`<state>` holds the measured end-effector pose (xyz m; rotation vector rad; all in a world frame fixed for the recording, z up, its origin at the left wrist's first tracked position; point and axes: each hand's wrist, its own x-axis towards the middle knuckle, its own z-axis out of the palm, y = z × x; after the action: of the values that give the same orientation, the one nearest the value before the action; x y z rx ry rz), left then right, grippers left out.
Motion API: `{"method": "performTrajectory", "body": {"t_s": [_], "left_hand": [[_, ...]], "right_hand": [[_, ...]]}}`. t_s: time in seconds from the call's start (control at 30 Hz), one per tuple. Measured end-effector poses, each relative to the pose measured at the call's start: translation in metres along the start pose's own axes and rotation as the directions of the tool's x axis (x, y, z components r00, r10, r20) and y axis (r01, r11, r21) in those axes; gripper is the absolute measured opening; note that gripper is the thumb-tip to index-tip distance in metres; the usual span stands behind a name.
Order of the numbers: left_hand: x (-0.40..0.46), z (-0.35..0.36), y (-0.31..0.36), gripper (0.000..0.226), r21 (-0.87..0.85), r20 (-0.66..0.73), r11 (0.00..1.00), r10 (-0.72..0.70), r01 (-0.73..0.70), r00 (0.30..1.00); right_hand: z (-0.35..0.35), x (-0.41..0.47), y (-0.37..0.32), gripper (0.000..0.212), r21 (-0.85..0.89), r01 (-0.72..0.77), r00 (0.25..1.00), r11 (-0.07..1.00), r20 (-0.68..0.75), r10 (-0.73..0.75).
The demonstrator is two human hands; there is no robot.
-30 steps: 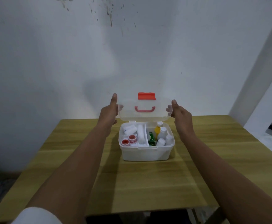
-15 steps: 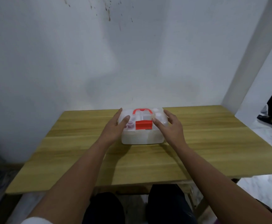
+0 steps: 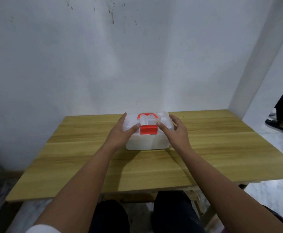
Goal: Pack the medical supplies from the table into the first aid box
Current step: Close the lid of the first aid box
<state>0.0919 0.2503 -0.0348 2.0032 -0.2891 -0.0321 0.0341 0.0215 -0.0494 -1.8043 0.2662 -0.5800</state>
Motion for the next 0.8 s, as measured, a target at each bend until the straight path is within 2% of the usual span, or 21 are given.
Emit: {"method": "performTrajectory", "body": {"t_s": [0.13,0.33,0.53,0.8], "left_hand": [[-0.001,0.000,-0.001,0.111,-0.015,0.033,1.000,0.000,0.000,0.999],[-0.004,-0.006,-0.007,0.114,-0.021,0.119,0.999,0.052,-0.050,0.992],[0.003,-0.009,-0.019,0.129,0.010,0.121,0.998,0.067,-0.069,0.990],[0.040,-0.007,-0.026,0.115,-0.019,0.111,0.998,0.068,-0.067,0.992]], "right_hand": [[-0.003,-0.004,0.002,0.101,-0.048,0.043,0.998,0.998,0.049,-0.040],[-0.009,-0.010,0.015,0.108,-0.071,0.126,0.986,0.989,0.122,-0.117],[-0.015,-0.005,0.021,0.115,-0.105,0.167,0.971,0.980,0.189,-0.146],[0.001,0.028,0.025,0.114,-0.073,0.140,0.972,0.987,0.198,-0.123]]}}
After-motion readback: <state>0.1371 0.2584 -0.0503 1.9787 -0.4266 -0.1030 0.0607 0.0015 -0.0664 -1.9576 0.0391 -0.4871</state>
